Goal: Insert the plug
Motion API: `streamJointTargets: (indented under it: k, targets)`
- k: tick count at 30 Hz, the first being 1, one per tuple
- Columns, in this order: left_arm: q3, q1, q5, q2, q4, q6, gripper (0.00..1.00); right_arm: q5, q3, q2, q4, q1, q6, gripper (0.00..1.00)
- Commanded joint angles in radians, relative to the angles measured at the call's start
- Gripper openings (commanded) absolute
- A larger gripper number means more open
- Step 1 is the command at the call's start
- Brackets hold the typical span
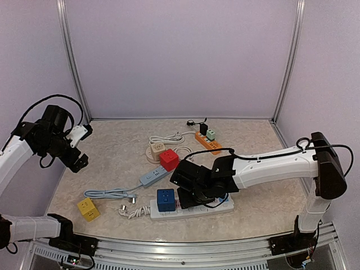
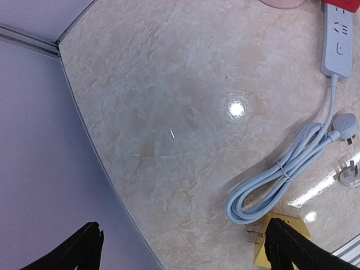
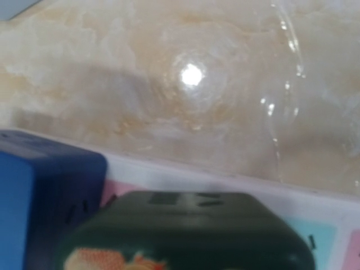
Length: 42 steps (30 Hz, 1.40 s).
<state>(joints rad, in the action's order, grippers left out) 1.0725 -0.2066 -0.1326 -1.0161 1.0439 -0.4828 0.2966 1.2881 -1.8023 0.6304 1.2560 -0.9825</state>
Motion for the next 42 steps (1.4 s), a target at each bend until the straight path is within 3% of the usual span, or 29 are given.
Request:
streamJointTargets:
  k: [1,13,27,42]
  targets:
    - [0.010,-0.013,-0.005,0.014,0.019,-0.013,0.99,0.013,0.020,-0.041,0.022,0.015,-0.010,0.00]
    - [0.006,-0.016,-0.010,0.019,0.019,-0.014,0.99,0.068,0.010,0.001,0.122,0.015,-0.013,0.00]
    - [0.004,-0.016,-0.009,0.016,0.021,-0.015,0.99,0.077,0.024,0.067,0.069,0.016,0.013,0.00]
    - [0.001,-0.017,-0.009,0.016,0.024,-0.017,0.99,0.028,-0.015,0.018,0.044,0.017,-0.002,0.00]
